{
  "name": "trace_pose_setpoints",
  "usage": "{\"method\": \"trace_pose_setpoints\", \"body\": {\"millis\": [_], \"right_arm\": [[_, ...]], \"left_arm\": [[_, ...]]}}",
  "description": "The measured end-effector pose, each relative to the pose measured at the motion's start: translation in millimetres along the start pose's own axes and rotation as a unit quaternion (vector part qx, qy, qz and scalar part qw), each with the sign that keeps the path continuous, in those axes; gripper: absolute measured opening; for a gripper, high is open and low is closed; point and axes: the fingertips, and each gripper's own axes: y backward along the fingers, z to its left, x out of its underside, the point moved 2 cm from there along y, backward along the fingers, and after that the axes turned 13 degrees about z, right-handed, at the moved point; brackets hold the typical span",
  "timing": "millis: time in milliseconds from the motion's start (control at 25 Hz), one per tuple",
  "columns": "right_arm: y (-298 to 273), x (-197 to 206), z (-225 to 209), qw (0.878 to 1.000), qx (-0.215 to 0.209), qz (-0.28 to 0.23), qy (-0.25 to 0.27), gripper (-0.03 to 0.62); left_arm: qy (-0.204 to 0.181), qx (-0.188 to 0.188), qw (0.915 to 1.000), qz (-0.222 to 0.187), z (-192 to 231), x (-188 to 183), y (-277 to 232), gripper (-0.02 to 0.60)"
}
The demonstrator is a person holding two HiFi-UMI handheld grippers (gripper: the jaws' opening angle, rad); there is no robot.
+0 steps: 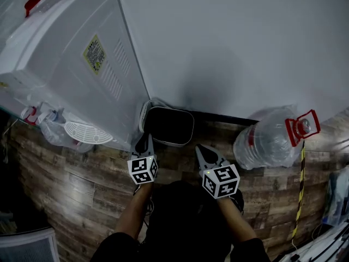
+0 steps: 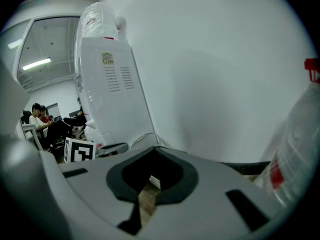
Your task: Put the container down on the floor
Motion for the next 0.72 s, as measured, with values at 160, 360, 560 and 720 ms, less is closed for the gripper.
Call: {"method": "trace_pose_setpoints", "body": {"millis": [160,360,560,720], "right_arm": [[8,-10,5,1.000,-0.014,-0.013,-0.006,0.011],[14,-40,17,1.000,-0.007,-0.006,0.006,0.011],[42,-80,33,1.000,0.000,0.008,0.014,0.011],[72,-115,50,1.000,0.002,0.022,0.010,0.011]], "left_arm": [[-0.034,0.026,0.9991,0.003,-11,-13,11,0.015],[-0.048,0.033,0.9982,0.013,-17,-40,29,0.014],[-0.061,0.022,0.9976,0.024,-26,-77,62,0.014],[-0.074,0.023,0.9965,0.031,-39,-127,96,0.014]]}}
